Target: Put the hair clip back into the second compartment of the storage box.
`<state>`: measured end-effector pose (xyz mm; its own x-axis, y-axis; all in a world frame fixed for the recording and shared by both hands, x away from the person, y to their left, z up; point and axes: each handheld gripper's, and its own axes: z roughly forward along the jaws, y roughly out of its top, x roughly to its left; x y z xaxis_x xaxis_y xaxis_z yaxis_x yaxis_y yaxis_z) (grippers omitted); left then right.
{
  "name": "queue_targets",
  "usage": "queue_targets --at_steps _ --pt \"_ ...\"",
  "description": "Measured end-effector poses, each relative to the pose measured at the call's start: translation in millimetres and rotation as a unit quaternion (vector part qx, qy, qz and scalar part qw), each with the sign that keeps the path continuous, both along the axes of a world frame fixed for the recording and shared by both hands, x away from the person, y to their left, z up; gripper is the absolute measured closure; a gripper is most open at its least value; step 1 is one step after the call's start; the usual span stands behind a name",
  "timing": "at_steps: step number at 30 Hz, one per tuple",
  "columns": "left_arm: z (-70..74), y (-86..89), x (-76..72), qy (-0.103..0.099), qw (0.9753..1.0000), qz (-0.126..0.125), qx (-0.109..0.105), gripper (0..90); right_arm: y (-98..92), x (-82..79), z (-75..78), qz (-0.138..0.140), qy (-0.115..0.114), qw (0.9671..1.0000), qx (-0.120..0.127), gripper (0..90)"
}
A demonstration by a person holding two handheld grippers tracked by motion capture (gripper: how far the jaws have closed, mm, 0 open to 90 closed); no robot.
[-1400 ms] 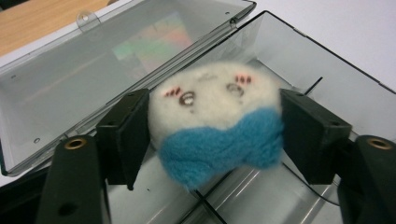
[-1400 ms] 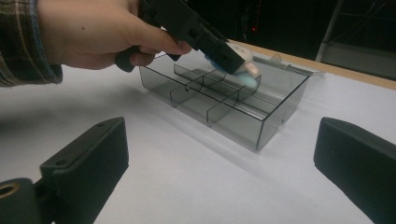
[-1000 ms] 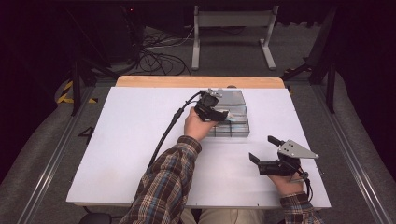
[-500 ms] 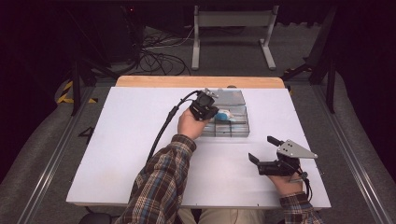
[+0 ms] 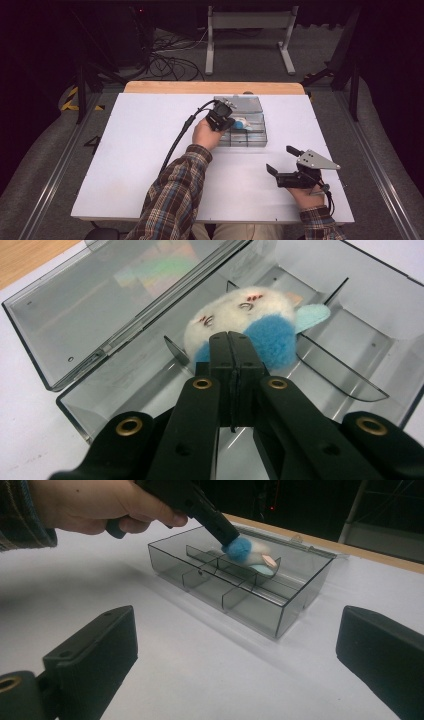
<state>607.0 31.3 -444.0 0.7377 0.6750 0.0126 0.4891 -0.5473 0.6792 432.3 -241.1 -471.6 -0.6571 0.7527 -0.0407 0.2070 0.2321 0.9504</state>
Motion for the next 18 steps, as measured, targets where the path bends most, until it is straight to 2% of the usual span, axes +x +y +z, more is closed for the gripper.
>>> queue_targets --at_steps 4,10,18 --pt "-3.1 -2.3 2.1 0.005 1.0000 0.003 -0.003 89.9 0.0 0.1 0.0 -0.001 0.001 1.0000 0.000 4.1" --pt "-10.3 -8.0 4.0 0.011 0.9999 0.001 0.007 89.9 -0.2 0.2 -0.1 -0.001 0.002 1.0000 0.001 4.1" --pt "-6.3 -3.4 3.9 0.006 1.0000 0.003 0.006 89.9 -0.2 0.2 -0.1 -0.001 0.003 1.0000 0.001 4.1"
